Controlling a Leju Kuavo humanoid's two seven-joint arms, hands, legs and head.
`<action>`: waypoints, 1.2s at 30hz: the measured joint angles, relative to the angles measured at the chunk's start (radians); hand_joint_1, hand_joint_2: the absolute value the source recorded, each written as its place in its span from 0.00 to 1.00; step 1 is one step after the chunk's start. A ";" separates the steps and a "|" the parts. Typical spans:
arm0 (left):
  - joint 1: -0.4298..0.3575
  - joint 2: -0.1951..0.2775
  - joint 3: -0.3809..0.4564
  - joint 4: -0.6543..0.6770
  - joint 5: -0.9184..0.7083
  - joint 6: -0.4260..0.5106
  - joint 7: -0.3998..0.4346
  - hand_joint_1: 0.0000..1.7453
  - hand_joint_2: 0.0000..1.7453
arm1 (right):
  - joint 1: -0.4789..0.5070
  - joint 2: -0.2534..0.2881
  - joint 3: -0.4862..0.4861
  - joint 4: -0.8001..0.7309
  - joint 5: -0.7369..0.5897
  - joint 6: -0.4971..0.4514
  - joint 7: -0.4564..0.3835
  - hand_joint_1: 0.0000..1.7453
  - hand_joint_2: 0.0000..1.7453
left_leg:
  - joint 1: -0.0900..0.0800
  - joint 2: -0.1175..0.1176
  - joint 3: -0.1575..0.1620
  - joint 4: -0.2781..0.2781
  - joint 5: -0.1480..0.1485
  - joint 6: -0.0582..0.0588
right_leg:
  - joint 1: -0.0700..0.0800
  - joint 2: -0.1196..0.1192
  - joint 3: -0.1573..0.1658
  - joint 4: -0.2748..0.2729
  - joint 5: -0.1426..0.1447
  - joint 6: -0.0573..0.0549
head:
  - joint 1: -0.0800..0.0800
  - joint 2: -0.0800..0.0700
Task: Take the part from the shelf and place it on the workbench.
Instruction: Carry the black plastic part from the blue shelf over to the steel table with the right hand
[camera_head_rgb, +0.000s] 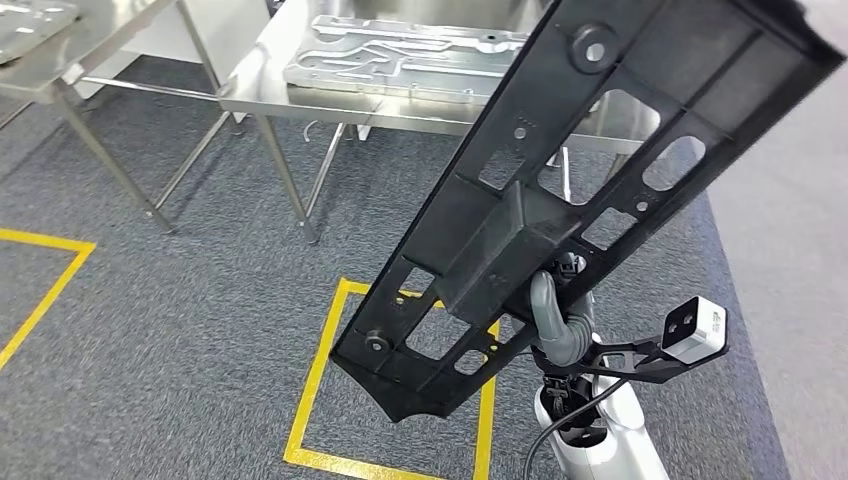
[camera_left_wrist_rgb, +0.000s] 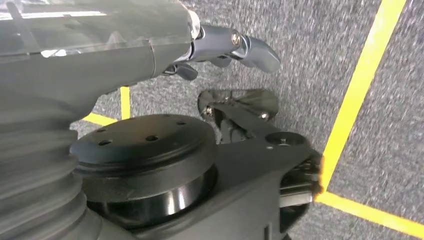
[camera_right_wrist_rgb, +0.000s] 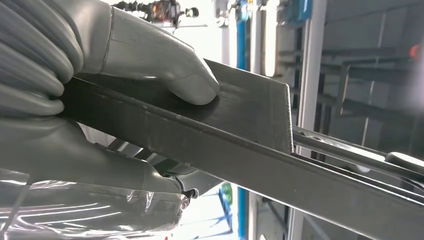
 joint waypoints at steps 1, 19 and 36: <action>0.001 0.000 0.000 0.000 0.000 0.000 0.000 0.00 1.00 | 0.001 0.000 0.000 0.001 0.002 0.000 0.000 1.00 1.00 | 0.001 -0.002 0.004 -0.023 0.028 0.000 | 0.000 0.015 0.001 0.002 -0.001 0.001 | 0.000 0.000; -0.001 -0.004 0.000 0.000 0.004 0.000 0.000 0.00 1.00 | 0.007 0.007 0.000 0.005 0.009 -0.010 -0.001 1.00 1.00 | 0.002 0.022 0.111 -0.274 0.137 0.045 | -0.009 -0.050 -0.032 0.080 -0.026 0.055 | 0.000 0.000; -0.001 -0.005 0.000 0.000 0.004 0.000 0.007 0.00 1.00 | -0.007 0.012 0.000 0.002 0.008 -0.019 -0.003 1.00 1.00 | -0.001 -0.010 0.089 -0.254 0.149 0.019 | 0.001 -0.018 0.026 0.004 -0.029 0.020 | 0.000 0.000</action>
